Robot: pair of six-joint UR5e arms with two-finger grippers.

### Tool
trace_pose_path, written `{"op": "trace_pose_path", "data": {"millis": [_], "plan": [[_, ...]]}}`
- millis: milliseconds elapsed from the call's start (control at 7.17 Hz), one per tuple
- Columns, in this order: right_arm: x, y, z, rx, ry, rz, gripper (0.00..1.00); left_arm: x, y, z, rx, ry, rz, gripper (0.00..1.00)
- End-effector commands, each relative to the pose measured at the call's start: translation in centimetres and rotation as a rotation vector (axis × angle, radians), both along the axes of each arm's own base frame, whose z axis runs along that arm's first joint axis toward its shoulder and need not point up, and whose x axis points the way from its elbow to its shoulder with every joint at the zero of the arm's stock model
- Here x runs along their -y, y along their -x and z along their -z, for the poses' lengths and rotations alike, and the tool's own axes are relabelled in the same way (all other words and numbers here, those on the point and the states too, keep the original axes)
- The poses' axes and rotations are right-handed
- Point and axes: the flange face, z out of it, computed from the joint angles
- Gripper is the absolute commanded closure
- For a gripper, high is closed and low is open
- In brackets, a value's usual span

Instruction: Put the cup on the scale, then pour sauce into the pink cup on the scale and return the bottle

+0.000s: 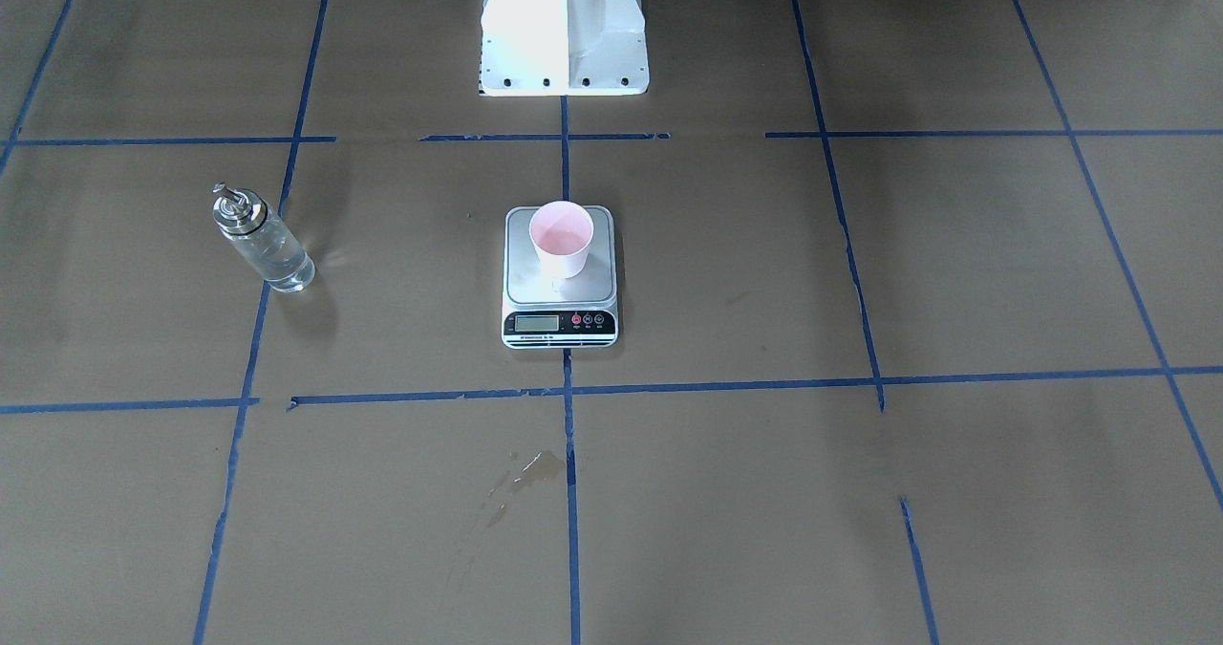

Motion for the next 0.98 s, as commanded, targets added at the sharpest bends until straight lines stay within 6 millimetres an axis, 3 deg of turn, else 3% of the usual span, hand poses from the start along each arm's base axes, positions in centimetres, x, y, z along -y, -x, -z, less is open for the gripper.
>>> {"op": "trace_pose_path", "data": {"millis": [0, 837], "plan": [[-0.05, 0.43, -0.04, 0.001, 0.002, 0.008, 0.00, -0.03, -0.04, 0.21, -0.002, -0.002, 0.000, 0.00], [-0.06, 0.78, 0.09, 0.009, 0.003, 0.014, 0.00, -0.31, -0.03, -0.65, -0.002, 0.010, -0.001, 0.00]]}}
